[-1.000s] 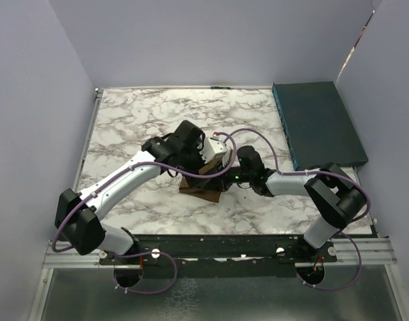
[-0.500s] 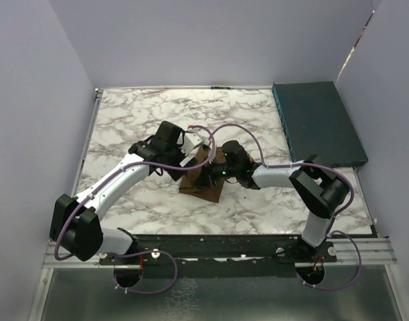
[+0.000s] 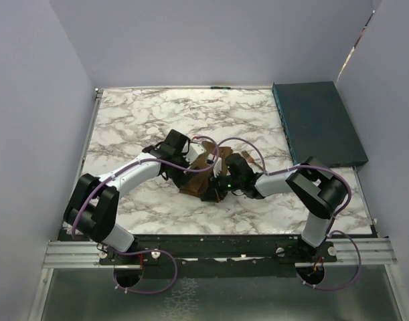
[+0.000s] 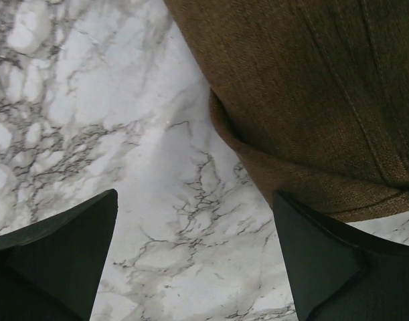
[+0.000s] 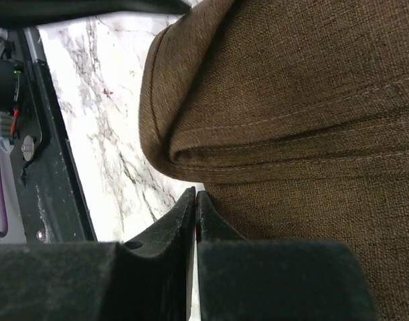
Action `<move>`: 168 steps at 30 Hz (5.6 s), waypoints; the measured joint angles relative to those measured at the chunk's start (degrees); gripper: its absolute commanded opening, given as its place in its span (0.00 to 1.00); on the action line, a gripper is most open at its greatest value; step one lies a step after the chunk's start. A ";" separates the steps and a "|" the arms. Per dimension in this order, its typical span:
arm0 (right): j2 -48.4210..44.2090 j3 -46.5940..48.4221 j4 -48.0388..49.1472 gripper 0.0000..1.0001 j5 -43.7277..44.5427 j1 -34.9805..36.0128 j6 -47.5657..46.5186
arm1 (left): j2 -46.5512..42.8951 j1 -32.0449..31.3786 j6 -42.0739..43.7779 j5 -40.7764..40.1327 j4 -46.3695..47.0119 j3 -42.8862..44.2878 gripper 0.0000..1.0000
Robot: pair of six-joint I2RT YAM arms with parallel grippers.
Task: Fold the napkin into a case and place the utensils inside
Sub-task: Fold the napkin at the center of the board, then insert the napkin into the napkin holder.
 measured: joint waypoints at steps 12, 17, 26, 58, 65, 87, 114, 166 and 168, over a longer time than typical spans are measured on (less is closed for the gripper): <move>-2.82 -1.68 -2.29 0.07 1.33 -0.92 1.46 | 3.74 -3.56 -0.15 -0.28 5.29 -2.84 0.99; -9.05 -3.87 -2.56 0.07 1.25 -4.26 2.08 | 3.89 -5.22 0.85 -0.94 6.80 -3.74 0.99; -11.82 -4.52 0.28 0.04 2.14 -12.59 5.44 | 3.23 -8.48 3.41 -3.87 8.70 -6.34 0.99; -19.45 -0.09 -6.25 0.12 10.27 -15.67 -4.55 | -2.36 -10.36 -0.57 -23.47 -1.03 18.93 0.99; -23.23 0.55 -8.35 0.12 14.82 -16.28 -5.55 | -3.19 -11.63 2.01 -18.97 -1.05 15.89 0.99; -31.95 -7.58 -28.52 0.27 31.32 7.82 -31.85 | 16.15 -12.46 -4.52 -10.71 2.19 11.37 0.97; -52.33 -14.36 -17.14 0.15 43.36 9.60 -39.78 | 15.52 -12.61 18.16 -10.91 12.94 4.20 0.80; -14.27 2.99 -14.05 0.77 16.24 15.65 -58.47 | 15.26 4.74 7.30 5.14 -4.09 14.01 0.96; -12.57 3.82 -13.25 0.73 14.95 15.65 -58.69 | 15.30 4.76 7.28 4.15 -3.41 13.62 0.96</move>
